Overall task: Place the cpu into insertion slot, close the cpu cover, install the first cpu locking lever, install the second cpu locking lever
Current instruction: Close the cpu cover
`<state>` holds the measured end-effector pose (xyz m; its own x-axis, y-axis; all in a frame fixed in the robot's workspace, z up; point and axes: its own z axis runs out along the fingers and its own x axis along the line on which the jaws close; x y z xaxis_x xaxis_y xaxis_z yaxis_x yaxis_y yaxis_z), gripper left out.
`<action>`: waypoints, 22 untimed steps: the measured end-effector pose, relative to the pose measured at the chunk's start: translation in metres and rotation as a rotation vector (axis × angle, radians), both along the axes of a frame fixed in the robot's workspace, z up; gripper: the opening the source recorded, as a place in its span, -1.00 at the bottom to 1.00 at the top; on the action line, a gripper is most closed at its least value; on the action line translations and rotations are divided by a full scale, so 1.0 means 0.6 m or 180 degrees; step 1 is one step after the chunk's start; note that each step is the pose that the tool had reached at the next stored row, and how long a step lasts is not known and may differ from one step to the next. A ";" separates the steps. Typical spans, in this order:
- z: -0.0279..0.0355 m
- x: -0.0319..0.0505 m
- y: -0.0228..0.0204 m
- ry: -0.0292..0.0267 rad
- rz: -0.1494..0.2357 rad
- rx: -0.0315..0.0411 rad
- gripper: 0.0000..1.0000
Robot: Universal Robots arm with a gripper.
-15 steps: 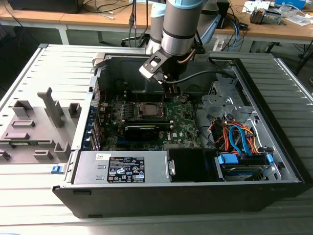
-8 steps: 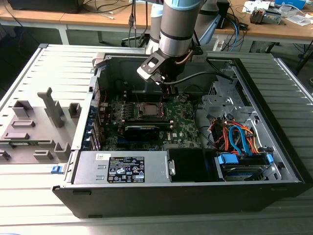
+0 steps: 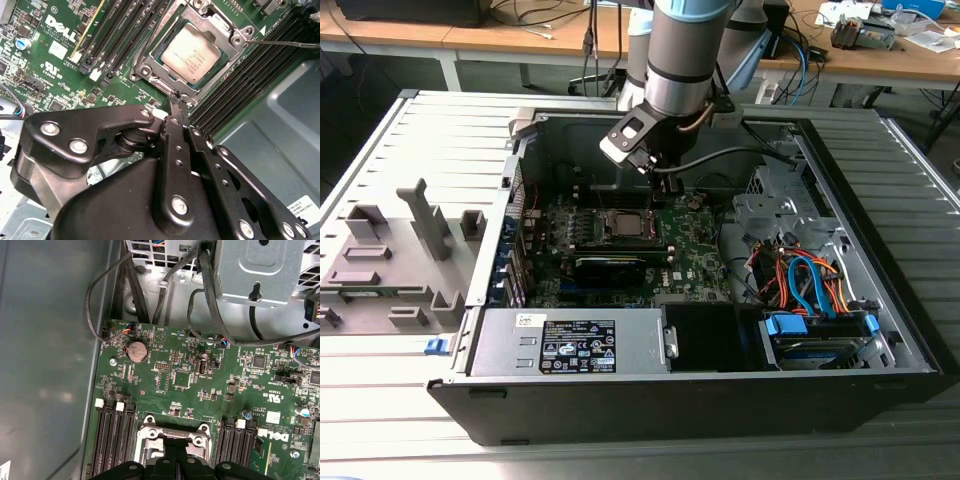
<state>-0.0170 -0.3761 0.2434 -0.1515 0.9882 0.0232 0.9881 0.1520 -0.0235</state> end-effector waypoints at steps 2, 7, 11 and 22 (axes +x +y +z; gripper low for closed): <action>0.000 -0.001 0.0000 0.0000 0.0000 0.0000 -0.79; -0.001 -0.008 0.0000 0.0000 0.0000 0.0000 -0.79; -0.001 -0.011 0.0001 0.0000 0.0000 0.0000 -0.79; -0.001 -0.022 0.0000 0.0000 0.0000 0.0000 -0.79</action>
